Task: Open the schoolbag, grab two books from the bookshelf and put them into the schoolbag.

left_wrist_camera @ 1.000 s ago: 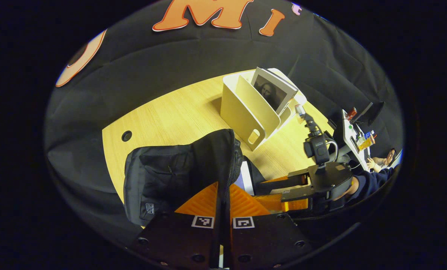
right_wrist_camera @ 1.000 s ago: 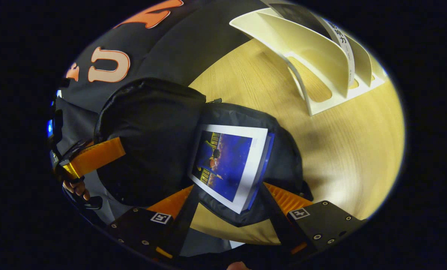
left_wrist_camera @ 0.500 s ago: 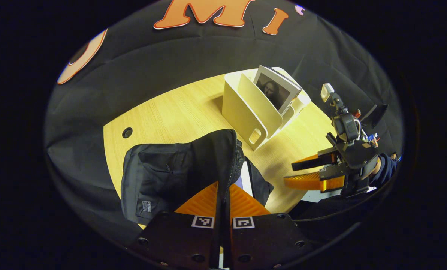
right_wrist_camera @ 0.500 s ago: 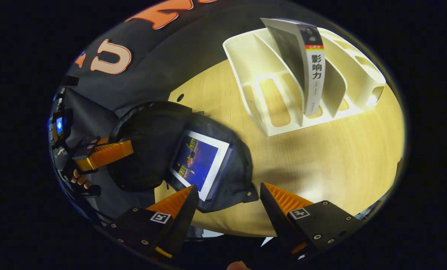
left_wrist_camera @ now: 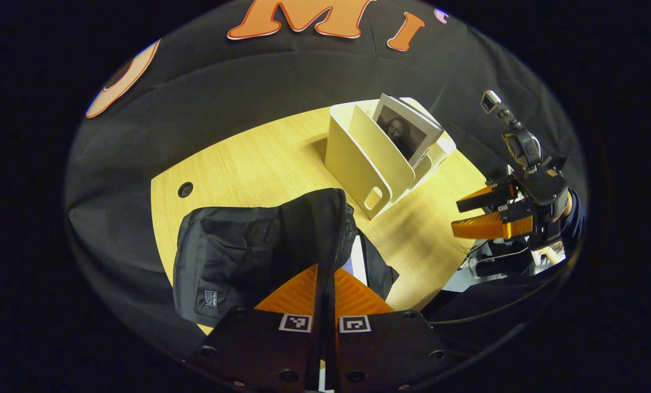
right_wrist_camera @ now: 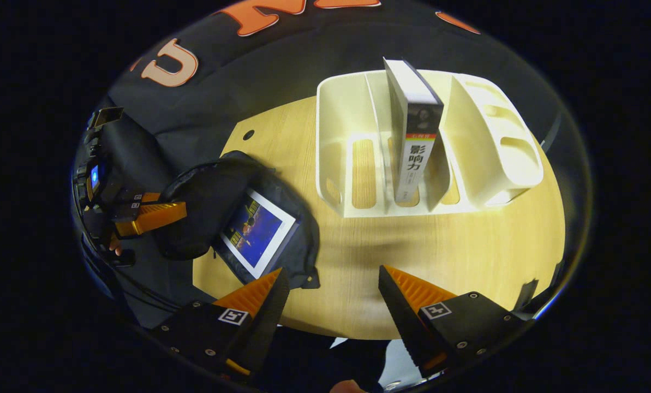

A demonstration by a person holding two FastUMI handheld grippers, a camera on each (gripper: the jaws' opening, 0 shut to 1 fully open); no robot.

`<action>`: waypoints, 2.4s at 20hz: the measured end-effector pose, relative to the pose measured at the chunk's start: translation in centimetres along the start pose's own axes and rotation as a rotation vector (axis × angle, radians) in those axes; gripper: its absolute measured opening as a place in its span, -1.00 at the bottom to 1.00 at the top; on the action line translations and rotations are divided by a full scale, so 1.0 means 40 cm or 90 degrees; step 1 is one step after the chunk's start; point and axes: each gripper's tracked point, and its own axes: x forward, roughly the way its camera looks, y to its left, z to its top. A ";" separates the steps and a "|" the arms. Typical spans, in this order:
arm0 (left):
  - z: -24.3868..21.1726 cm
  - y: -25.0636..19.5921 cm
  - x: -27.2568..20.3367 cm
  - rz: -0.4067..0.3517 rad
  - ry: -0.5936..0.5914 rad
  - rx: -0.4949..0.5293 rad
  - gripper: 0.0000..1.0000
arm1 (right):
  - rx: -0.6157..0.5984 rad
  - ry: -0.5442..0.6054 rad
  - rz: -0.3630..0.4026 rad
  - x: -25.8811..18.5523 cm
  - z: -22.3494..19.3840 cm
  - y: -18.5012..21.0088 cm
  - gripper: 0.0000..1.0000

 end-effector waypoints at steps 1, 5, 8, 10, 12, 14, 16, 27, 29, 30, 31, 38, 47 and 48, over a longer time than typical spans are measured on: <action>0.001 0.000 0.000 0.000 0.000 -0.002 -0.91 | -0.005 0.003 -0.005 -0.011 0.013 -0.012 0.97; -0.001 0.003 0.002 0.001 0.000 -0.005 -0.91 | -0.028 0.010 -0.036 -0.046 0.081 -0.072 0.97; -0.004 0.006 0.007 0.000 0.003 -0.008 -0.91 | -0.040 0.013 -0.041 -0.069 0.140 -0.093 0.97; -0.005 0.009 0.008 0.002 0.003 -0.012 -0.91 | -0.048 0.010 -0.049 -0.075 0.176 -0.117 0.97; -0.003 0.010 0.011 0.000 0.004 -0.016 -0.91 | -0.048 0.010 -0.058 -0.076 0.207 -0.135 0.97; -0.003 0.013 0.013 0.002 0.005 -0.019 -0.91 | -0.046 0.015 -0.055 -0.077 0.237 -0.143 0.97; -0.004 0.017 0.015 0.005 0.007 -0.020 -0.91 | -0.041 0.020 -0.043 -0.067 0.272 -0.149 0.97; -0.005 0.025 0.019 0.015 0.008 -0.037 -0.91 | -0.041 0.056 -0.072 -0.007 0.428 -0.191 0.97; -0.007 0.026 0.020 0.014 0.009 -0.043 -0.91 | -0.027 0.076 -0.069 0.009 0.442 -0.187 0.95; -0.009 0.026 0.022 0.014 0.008 -0.045 -0.92 | -0.027 0.086 -0.074 0.022 0.448 -0.193 0.95; -0.007 0.028 0.023 0.013 0.009 -0.046 -0.92 | -0.028 0.097 -0.085 0.031 0.452 -0.205 0.92; -0.008 0.026 0.032 0.010 0.010 -0.048 -0.92 | 0.004 0.139 -0.124 0.089 0.458 -0.229 0.36; -0.012 0.024 0.034 -0.003 0.005 -0.033 -0.92 | 0.022 0.141 -0.177 0.051 0.415 -0.227 -0.26; -0.011 0.023 0.033 -0.005 0.005 -0.030 -0.91 | 0.020 0.139 -0.178 0.038 0.406 -0.227 -0.28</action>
